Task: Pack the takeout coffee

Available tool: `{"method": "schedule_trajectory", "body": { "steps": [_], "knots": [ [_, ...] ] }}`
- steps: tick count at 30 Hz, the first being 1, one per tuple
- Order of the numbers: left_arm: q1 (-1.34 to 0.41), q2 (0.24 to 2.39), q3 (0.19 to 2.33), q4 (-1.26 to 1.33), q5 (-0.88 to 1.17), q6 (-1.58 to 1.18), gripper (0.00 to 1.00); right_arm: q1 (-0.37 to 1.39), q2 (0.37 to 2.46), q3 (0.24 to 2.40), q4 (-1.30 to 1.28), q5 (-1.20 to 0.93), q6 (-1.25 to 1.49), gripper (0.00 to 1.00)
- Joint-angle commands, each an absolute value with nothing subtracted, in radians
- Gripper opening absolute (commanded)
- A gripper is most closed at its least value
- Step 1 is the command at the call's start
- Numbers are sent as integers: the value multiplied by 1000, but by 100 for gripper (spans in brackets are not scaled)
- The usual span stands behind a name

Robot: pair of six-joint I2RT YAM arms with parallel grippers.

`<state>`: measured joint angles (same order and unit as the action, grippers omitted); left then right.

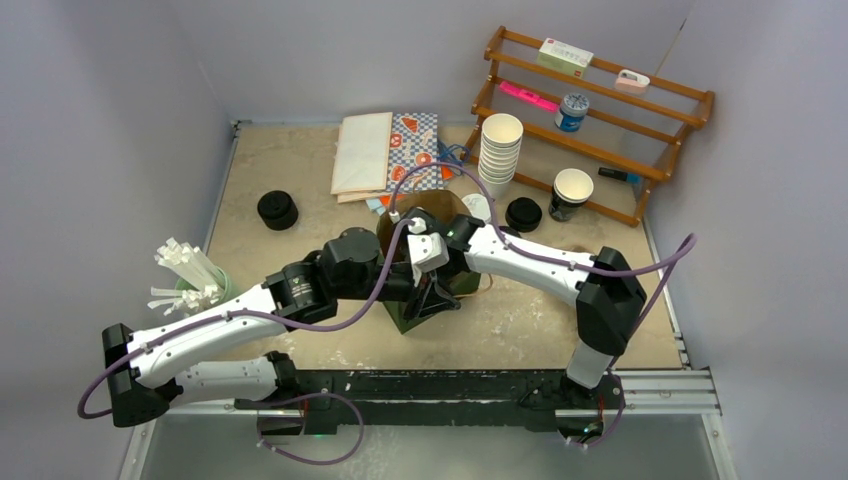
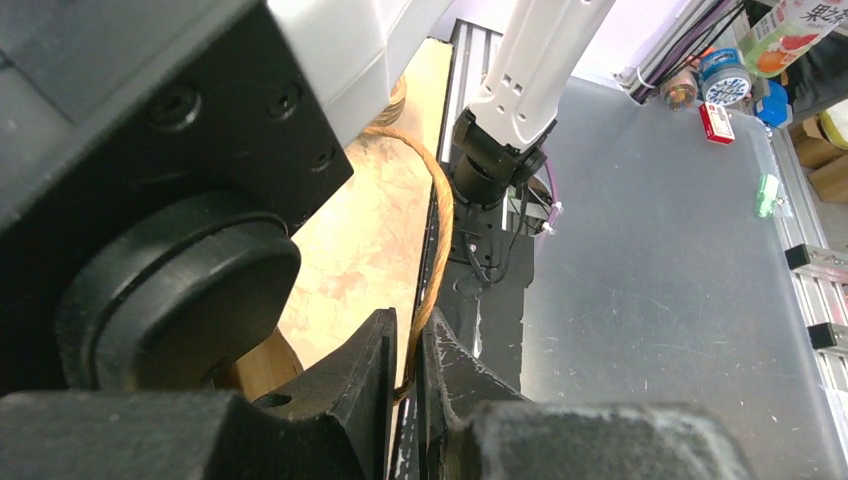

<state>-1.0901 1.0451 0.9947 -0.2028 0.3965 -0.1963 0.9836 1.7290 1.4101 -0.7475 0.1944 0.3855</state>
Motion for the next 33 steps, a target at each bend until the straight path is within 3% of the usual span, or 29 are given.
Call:
{"method": "schedule_trajectory", "body": {
  "steps": [1, 33],
  "knots": [
    [-1104, 1024, 1038, -192, 394, -187, 14, 986, 1733, 1364, -729, 200, 406, 15],
    [-1126, 1054, 1111, -244, 357, -175, 12, 974, 1793, 1161, -531, 151, 443, 14]
  ]
}}
